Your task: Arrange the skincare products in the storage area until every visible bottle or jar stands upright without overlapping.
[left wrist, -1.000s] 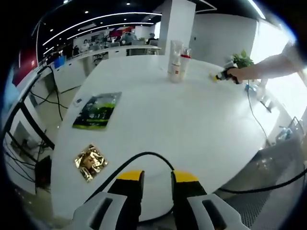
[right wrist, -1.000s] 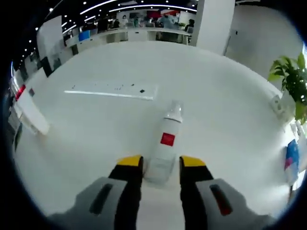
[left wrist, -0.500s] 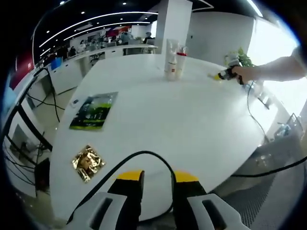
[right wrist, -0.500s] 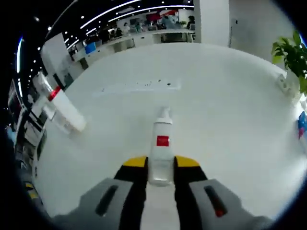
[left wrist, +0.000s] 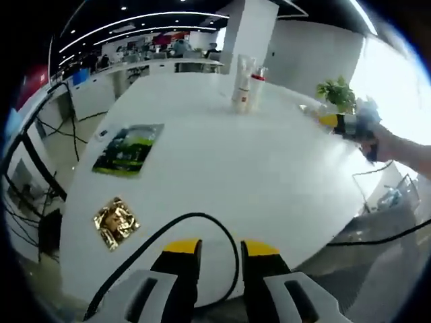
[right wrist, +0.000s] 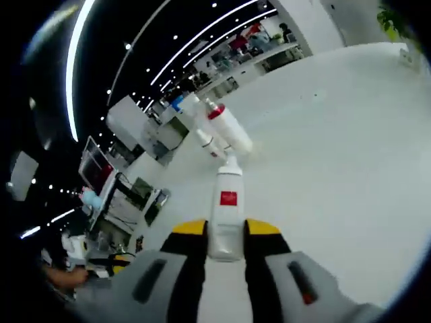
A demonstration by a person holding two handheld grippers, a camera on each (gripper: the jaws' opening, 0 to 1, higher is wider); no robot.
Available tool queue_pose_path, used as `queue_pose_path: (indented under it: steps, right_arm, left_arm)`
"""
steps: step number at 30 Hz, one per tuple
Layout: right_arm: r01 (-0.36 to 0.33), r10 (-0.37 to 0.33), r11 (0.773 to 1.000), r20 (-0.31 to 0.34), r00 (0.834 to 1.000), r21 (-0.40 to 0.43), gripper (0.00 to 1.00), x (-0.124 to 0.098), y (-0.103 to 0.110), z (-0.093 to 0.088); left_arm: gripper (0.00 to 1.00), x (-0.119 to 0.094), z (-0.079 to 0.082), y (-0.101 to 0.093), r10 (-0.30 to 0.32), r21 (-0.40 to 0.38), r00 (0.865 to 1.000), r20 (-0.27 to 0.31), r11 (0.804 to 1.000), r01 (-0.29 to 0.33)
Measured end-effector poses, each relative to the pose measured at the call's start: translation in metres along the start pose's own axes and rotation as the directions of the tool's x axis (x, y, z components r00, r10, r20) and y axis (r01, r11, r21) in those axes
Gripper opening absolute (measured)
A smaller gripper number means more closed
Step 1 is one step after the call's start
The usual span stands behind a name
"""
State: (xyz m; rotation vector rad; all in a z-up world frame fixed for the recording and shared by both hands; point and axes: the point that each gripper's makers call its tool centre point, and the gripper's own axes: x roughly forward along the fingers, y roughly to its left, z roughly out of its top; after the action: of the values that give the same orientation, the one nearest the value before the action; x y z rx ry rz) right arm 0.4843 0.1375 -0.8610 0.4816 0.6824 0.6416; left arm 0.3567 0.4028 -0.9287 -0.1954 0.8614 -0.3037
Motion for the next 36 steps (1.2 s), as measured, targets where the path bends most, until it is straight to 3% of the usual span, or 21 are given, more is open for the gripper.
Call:
queue_pose_path:
  steps: [3, 6, 8, 9, 10, 11, 14, 15, 16, 18, 19, 20, 21, 24, 25, 27, 29, 30, 31, 32, 36]
  right_arm:
    - [-0.059, 0.058, 0.997, -0.011, 0.998, -0.057, 0.20, 0.002, 0.032, -0.005]
    - [-0.109, 0.106, 0.986, -0.031, 0.994, -0.130, 0.20, 0.001, 0.062, -0.016]
    - [-0.113, 0.101, 0.969, -0.066, 0.993, -0.219, 0.20, 0.001, 0.070, -0.023]
    - [-0.125, 0.113, 0.967, -0.066, 0.991, -0.221, 0.20, 0.001, 0.080, -0.029]
    - [-0.138, 0.127, 0.967, -0.065, 0.990, -0.213, 0.20, 0.001, 0.085, -0.031]
    - [-0.155, 0.140, 0.961, -0.079, 0.987, -0.229, 0.20, 0.000, 0.094, -0.038]
    - [-0.174, 0.141, 0.933, -0.124, 0.982, -0.314, 0.20, 0.000, 0.106, -0.052]
    - [-0.172, 0.132, 0.917, -0.133, 0.982, -0.360, 0.20, 0.000, 0.110, -0.056]
    - [-0.184, 0.141, 0.907, -0.139, 0.980, -0.379, 0.20, 0.000, 0.116, -0.059]
    - [-0.194, 0.150, 0.901, -0.142, 0.979, -0.388, 0.20, 0.000, 0.122, -0.062]
    - [-0.194, 0.143, 0.886, -0.149, 0.978, -0.420, 0.20, -0.002, 0.125, -0.066]
    - [-0.200, 0.146, 0.878, -0.154, 0.977, -0.436, 0.20, -0.004, 0.130, -0.069]
    - [-0.203, 0.147, 0.871, -0.157, 0.977, -0.448, 0.20, -0.004, 0.132, -0.071]
    - [-0.226, 0.155, 0.833, -0.179, 0.971, -0.505, 0.20, -0.008, 0.142, -0.079]
    - [-0.224, 0.151, 0.820, -0.179, 0.972, -0.527, 0.20, -0.009, 0.143, -0.081]
    - [-0.226, 0.149, 0.812, -0.184, 0.972, -0.538, 0.20, -0.009, 0.144, -0.084]
    - [-0.230, 0.151, 0.823, -0.190, 0.970, -0.519, 0.20, -0.008, 0.142, -0.085]
    - [-0.228, 0.150, 0.822, -0.187, 0.971, -0.521, 0.20, -0.007, 0.142, -0.084]
    - [-0.228, 0.149, 0.818, -0.188, 0.971, -0.529, 0.20, -0.007, 0.143, -0.084]
    - [-0.230, 0.146, 0.807, -0.193, 0.970, -0.544, 0.20, -0.007, 0.145, -0.084]
    - [-0.229, 0.140, 0.773, -0.193, 0.971, -0.592, 0.20, -0.008, 0.146, -0.082]
  left_arm:
    - [0.27, -0.008, 0.020, -0.002, -0.019, -0.103, 0.997, 0.071, 0.994, 0.026]
    - [0.29, -0.017, 0.047, -0.024, -0.095, -0.142, 0.983, 0.158, 0.983, 0.118]
    - [0.31, -0.021, 0.059, -0.042, -0.137, -0.177, 0.975, 0.175, 0.970, 0.168]
    - [0.32, -0.023, 0.073, -0.057, -0.177, -0.215, 0.955, 0.239, 0.949, 0.230]
    - [0.34, -0.024, 0.079, -0.070, -0.213, -0.258, 0.940, 0.266, 0.924, 0.283]
    - [0.38, -0.023, 0.083, -0.089, -0.275, -0.303, 0.919, 0.281, 0.884, 0.357]
    - [0.51, -0.018, 0.087, -0.124, -0.384, -0.415, 0.870, 0.309, 0.769, 0.486]
    - [0.57, -0.016, 0.084, -0.141, -0.439, -0.486, 0.841, 0.315, 0.687, 0.540]
    - [0.60, -0.015, 0.083, -0.153, -0.457, -0.553, 0.824, 0.335, 0.612, 0.565]
    - [0.58, -0.010, 0.081, -0.157, -0.446, -0.587, 0.817, 0.365, 0.571, 0.574]
    - [0.58, -0.008, 0.080, -0.159, -0.435, -0.618, 0.819, 0.374, 0.542, 0.570]
    - [0.57, -0.006, 0.081, -0.159, -0.427, -0.628, 0.817, 0.388, 0.526, 0.574]
    - [0.56, -0.005, 0.080, -0.160, -0.430, -0.615, 0.816, 0.386, 0.539, 0.575]
    - [0.51, -0.004, 0.082, -0.161, -0.431, -0.610, 0.817, 0.383, 0.546, 0.575]
    - [0.51, -0.003, 0.079, -0.161, -0.444, -0.601, 0.818, 0.365, 0.559, 0.572]
    - [0.43, -0.003, 0.079, -0.157, -0.427, -0.616, 0.823, 0.374, 0.549, 0.565]
    - [0.32, 0.003, 0.073, -0.148, -0.399, -0.642, 0.835, 0.378, 0.537, 0.547]
    - [0.28, 0.004, 0.073, -0.145, -0.390, -0.661, 0.833, 0.393, 0.510, 0.550]
    - [0.27, 0.006, 0.073, -0.144, -0.381, -0.691, 0.831, 0.406, 0.466, 0.552]
    - [0.25, 0.006, 0.073, -0.144, -0.379, -0.697, 0.830, 0.410, 0.457, 0.553]
    - [0.25, 0.006, 0.075, -0.151, -0.381, -0.680, 0.825, 0.417, 0.472, 0.562]
